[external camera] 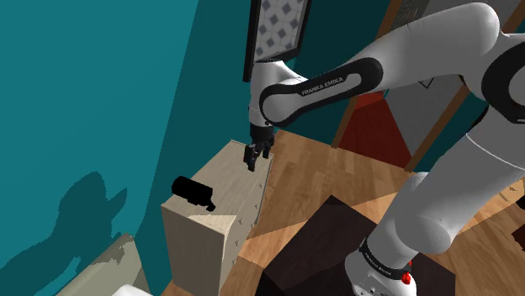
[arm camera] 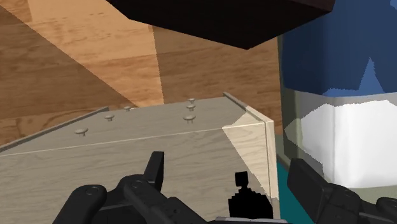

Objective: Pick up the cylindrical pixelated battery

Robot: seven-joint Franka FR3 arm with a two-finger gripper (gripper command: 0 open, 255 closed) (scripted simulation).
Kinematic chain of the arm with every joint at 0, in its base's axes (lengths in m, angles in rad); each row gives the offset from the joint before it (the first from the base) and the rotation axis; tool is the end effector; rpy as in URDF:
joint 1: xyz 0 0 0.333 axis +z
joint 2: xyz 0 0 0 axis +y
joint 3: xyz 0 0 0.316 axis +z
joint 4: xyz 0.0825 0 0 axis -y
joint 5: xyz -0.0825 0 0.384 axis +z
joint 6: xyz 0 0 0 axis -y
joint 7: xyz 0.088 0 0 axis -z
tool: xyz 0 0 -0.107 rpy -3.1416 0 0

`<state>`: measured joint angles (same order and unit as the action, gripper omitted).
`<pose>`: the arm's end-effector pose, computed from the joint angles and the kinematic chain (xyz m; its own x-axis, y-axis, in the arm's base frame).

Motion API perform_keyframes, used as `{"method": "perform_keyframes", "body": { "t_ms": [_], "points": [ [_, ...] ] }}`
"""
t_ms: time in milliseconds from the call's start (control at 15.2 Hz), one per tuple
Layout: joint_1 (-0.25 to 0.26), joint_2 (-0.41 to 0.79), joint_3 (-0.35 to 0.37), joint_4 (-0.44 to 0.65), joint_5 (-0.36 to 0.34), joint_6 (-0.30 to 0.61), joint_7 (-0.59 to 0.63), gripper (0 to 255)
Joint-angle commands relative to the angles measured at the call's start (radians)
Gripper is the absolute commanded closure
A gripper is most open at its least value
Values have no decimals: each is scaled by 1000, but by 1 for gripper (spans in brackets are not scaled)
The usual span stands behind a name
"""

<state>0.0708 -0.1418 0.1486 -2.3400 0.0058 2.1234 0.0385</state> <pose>0.4646 0.1043 0.3848 0.9820 0.1733 -0.0755 0.1752 -0.9843 0.0192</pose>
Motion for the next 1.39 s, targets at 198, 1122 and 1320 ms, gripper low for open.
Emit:
{"method": "perform_keyframes", "body": {
  "t_ms": [198, 1122, 1320],
  "points": [
    [13, 193, 18, 113, -30, 93, 7, 0],
    [99, 725, 25, 581, -138, 190, 26, 0],
    [123, 837, 23, 711, -153, 178, 21, 0]
  ]
}}
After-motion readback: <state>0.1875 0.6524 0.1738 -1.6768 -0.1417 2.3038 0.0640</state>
